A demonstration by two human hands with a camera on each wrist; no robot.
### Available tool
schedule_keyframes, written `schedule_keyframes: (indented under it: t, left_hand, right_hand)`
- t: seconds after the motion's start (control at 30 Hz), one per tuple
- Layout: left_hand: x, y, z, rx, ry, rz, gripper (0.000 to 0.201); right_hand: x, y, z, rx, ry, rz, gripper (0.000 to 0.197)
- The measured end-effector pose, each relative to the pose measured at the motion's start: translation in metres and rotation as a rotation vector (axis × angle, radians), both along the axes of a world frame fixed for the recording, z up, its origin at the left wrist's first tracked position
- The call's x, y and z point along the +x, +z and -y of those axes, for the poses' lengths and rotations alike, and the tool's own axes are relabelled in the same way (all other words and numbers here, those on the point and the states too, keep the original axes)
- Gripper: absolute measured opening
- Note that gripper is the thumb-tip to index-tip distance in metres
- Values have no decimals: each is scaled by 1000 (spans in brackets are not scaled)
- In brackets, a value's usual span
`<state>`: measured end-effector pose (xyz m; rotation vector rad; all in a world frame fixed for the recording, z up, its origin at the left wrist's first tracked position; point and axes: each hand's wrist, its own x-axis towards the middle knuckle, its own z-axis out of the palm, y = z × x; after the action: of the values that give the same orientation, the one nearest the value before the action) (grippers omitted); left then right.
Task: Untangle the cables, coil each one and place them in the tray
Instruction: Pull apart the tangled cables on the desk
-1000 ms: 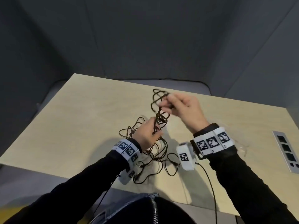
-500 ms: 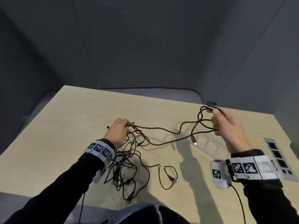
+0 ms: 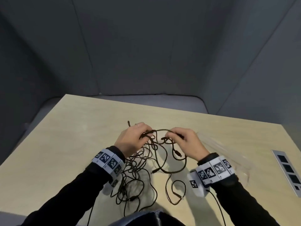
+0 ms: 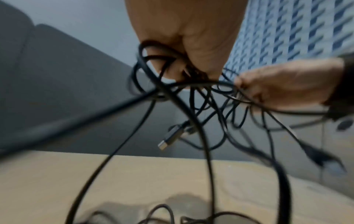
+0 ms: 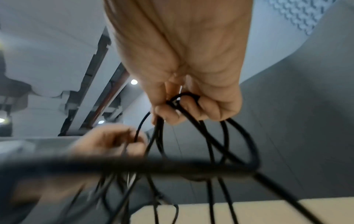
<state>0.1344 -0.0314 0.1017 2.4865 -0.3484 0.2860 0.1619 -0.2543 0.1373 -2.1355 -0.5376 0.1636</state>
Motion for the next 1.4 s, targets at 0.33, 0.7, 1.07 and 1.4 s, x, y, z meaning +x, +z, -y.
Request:
schedule_keyframes:
  t: [0.33, 0.7, 1.07, 1.4]
  left_hand:
    - [14, -38, -7, 277, 135, -88, 25]
    - [5, -40, 24, -362, -59, -222, 47]
    - [8, -21, 8, -333, -95, -155, 45]
    - [5, -48, -26, 13, 160, -183, 17]
  right_hand:
    - [-5, 31, 6, 980, -300, -411, 22]
    - [13, 29, 16, 1514, -366, -748, 28]
    - [-9, -20, 14, -703, 92, -22, 23]
    - [8, -2, 42, -155, -202, 65, 39]
